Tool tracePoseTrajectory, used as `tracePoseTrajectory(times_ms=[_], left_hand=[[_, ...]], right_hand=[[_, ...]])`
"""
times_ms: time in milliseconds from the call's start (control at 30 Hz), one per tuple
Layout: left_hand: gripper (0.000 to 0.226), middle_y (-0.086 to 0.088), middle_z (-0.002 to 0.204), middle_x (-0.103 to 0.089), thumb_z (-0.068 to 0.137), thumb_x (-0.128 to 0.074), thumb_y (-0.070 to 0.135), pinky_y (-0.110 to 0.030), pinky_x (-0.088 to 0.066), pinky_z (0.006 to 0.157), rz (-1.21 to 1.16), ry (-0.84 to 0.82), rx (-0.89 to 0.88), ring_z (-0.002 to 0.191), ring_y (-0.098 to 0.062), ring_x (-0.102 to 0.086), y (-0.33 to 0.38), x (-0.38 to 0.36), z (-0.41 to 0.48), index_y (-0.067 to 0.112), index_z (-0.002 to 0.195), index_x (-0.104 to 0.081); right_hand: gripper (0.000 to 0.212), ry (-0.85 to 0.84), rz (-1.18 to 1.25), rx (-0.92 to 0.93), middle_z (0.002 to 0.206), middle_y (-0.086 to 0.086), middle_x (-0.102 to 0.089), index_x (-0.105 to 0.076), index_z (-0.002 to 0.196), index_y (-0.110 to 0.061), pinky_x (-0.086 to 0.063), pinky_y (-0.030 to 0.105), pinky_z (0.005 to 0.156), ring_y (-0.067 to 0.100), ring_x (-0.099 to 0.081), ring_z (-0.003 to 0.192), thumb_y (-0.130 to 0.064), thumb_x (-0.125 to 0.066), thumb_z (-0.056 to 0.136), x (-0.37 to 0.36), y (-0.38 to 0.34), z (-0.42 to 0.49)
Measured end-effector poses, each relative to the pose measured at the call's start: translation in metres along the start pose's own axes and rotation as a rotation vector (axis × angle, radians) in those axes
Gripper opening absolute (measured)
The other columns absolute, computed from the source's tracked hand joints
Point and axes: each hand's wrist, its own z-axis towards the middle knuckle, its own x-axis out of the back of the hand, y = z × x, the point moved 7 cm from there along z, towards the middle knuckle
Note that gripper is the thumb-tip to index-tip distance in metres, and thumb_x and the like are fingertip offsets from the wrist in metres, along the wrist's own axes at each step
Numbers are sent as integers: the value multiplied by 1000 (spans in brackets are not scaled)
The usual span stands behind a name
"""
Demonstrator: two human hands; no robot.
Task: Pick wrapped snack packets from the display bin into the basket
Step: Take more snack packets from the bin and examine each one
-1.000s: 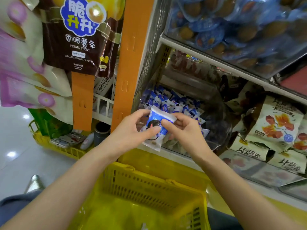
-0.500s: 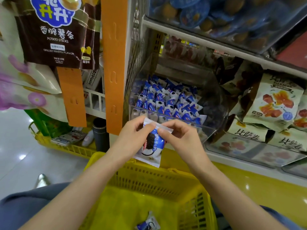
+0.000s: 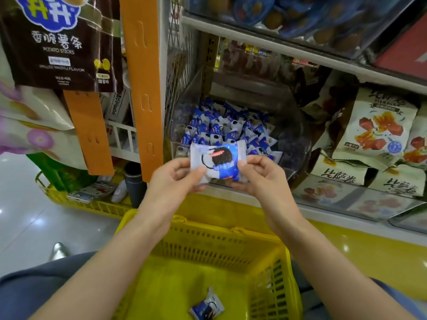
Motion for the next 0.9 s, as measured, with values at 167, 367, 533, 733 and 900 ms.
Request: tracePoseTrajectory(times_ms=[167, 367, 533, 733, 900], left_hand=[[18, -2, 89, -72, 93, -52, 24, -21, -55, 69, 42, 117, -115, 82, -11, -67, 12, 15, 1, 14, 92, -67], [15, 7, 70, -64, 91, -55, 19, -16, -46, 59, 337, 24, -293, 65, -1, -58, 26, 3, -5, 17, 81, -65], [15, 18, 59, -55, 90, -56, 25, -11, -35, 51, 576, -71, -375, 55, 3, -48, 22, -11, -12, 26, 76, -60], [17, 5, 66, -59, 91, -54, 25, -21, -44, 55, 479, -136, -249, 63, -4, -55, 11, -13, -7, 16, 79, -62], [7, 9, 85, -57, 90, -57, 18, -8, -43, 65, 538, 33, -276, 77, -2, -55, 13, -4, -7, 19, 96, -52]], right_hand=[[27, -299, -363, -35, 95, 12, -70, -53, 110, -6, -57, 25, 70, 10, -67, 73, -3, -62, 85, -22, 14, -6], [22, -235, -498, 229, 93, -10, -66, -58, 100, -24, -50, 18, 85, 1, -63, 88, -18, -69, 81, -30, 2, -10], [6, -154, -478, 355, 75, -5, -67, -66, 82, -19, -52, 26, 70, 9, -62, 71, -19, -62, 87, -24, -7, -11], [9, -140, -751, 592, 74, -13, -63, -66, 86, -22, -50, 21, 63, 3, -58, 71, -30, -63, 85, -27, -15, -22], [3, 2, -720, 642, 75, -13, -61, -62, 86, -20, -49, 16, 65, 1, -58, 71, -23, -62, 87, -15, -24, -19]])
